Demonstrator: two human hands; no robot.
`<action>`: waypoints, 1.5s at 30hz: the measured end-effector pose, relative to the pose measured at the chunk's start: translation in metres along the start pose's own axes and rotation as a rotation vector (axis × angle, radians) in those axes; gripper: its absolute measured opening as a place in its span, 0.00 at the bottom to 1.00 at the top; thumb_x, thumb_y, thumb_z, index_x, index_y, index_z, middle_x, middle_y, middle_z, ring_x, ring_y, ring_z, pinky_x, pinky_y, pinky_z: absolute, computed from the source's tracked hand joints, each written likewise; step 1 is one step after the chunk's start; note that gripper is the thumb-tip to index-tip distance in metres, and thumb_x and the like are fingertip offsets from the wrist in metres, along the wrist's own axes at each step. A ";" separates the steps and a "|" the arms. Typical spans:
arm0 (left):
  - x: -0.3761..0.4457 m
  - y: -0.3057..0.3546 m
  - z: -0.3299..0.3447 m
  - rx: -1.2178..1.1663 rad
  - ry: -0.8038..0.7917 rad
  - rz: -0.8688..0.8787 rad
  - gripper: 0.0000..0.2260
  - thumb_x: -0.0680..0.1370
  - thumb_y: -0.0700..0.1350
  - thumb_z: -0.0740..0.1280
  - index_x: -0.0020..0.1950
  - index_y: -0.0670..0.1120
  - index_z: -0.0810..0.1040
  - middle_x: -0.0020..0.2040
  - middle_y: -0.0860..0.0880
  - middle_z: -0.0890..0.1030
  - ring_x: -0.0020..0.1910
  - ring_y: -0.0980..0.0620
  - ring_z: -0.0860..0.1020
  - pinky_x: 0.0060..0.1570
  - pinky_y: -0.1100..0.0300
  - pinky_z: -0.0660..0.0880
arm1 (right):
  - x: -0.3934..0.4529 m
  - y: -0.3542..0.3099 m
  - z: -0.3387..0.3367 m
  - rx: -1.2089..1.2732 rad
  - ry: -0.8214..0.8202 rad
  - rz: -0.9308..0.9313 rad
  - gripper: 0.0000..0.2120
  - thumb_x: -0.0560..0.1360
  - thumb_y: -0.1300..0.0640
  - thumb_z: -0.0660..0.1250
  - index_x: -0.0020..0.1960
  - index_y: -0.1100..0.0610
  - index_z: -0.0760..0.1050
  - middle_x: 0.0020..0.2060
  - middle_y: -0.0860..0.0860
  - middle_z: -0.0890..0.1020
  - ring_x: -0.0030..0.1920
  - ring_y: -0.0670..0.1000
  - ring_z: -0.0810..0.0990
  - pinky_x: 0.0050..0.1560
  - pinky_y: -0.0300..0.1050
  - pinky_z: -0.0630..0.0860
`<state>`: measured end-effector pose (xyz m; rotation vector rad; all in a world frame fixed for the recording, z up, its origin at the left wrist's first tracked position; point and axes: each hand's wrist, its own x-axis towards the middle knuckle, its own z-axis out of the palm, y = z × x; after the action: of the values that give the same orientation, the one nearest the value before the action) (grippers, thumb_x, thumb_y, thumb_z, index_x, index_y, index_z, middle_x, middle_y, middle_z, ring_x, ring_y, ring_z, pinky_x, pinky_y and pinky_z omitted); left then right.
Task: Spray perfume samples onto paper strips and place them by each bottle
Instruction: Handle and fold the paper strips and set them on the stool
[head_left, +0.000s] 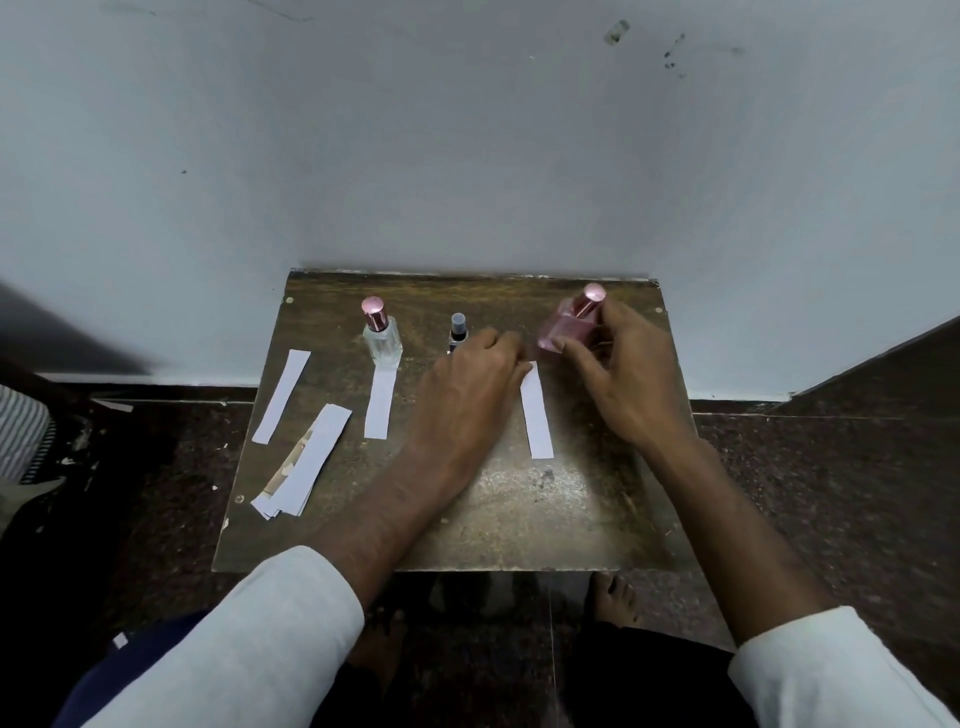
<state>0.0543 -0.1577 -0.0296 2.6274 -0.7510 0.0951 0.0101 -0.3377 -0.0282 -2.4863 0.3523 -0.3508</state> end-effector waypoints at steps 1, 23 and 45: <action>-0.003 0.001 -0.002 0.017 -0.004 0.008 0.11 0.86 0.55 0.65 0.63 0.51 0.80 0.56 0.52 0.82 0.51 0.47 0.83 0.43 0.57 0.71 | 0.000 0.002 -0.001 0.008 0.018 0.014 0.15 0.78 0.43 0.72 0.61 0.49 0.79 0.50 0.46 0.84 0.46 0.47 0.81 0.50 0.49 0.81; -0.008 0.000 0.009 -0.073 -0.016 -0.065 0.13 0.85 0.55 0.67 0.67 0.53 0.81 0.56 0.55 0.79 0.50 0.55 0.80 0.43 0.62 0.71 | -0.009 -0.004 -0.004 0.002 -0.053 -0.112 0.17 0.79 0.52 0.75 0.65 0.57 0.77 0.54 0.52 0.85 0.46 0.47 0.78 0.44 0.30 0.69; -0.026 -0.004 0.004 -0.108 -0.036 -0.061 0.18 0.82 0.60 0.69 0.70 0.56 0.78 0.60 0.55 0.80 0.57 0.53 0.82 0.50 0.53 0.82 | 0.000 -0.002 0.020 -0.019 -0.128 -0.167 0.14 0.78 0.54 0.75 0.61 0.56 0.77 0.50 0.49 0.84 0.43 0.45 0.76 0.43 0.27 0.66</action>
<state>0.0337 -0.1436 -0.0395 2.5528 -0.6688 -0.0102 0.0167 -0.3259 -0.0428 -2.5480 0.0965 -0.2544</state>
